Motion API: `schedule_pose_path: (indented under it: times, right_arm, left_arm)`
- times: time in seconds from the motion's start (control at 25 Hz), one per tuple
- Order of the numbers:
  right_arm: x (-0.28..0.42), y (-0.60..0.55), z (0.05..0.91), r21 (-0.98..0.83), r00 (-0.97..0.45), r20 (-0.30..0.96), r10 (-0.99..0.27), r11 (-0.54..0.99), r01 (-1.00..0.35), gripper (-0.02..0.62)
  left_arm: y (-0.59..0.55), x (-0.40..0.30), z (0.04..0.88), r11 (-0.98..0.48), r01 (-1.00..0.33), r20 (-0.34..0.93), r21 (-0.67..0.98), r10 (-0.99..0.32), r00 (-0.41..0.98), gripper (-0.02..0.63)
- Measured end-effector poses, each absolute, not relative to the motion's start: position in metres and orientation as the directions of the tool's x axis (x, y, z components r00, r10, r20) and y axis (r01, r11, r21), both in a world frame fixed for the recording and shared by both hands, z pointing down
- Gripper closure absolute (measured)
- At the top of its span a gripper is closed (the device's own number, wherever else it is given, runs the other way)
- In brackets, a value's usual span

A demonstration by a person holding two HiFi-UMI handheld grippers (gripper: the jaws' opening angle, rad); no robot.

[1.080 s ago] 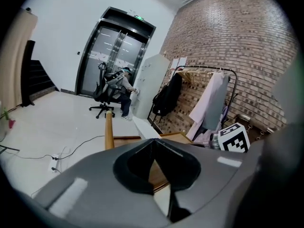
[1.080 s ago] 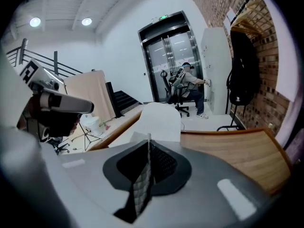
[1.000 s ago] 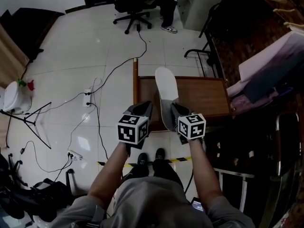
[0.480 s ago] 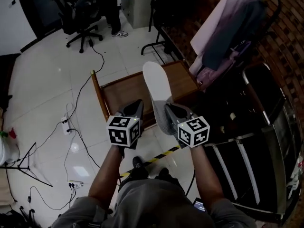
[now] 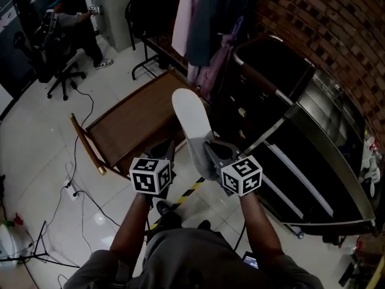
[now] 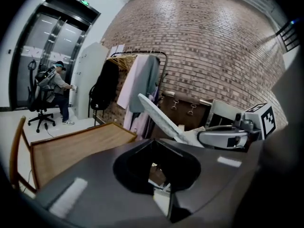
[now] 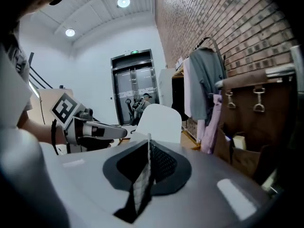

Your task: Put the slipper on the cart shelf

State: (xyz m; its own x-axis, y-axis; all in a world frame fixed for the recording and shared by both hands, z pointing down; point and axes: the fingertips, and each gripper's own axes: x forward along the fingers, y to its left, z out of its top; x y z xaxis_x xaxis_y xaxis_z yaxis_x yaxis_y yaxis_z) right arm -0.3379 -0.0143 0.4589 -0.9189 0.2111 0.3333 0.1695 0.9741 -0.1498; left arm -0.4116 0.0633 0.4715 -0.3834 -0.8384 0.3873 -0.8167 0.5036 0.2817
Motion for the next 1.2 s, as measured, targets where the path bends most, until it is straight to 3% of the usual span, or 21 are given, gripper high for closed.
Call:
schedule_pose_path:
  times: [0.64,1.2]
  right_arm:
    - [-0.062,-0.141,0.491,-0.184,-0.912,0.375,-0.164,0.951,-0.247,0.584]
    - [0.099,-0.223,0.505,-0.17,-0.703,0.425,-0.57,0.712,-0.681,0.584]
  left_arm:
    - [-0.112,-0.174,0.499,0.13,-0.952,0.435,0.276,-0.901,0.003,0.598]
    - [-0.239,-0.02,0.517,-0.307,-0.901,0.437,0.308,-0.795,0.421,0.598]
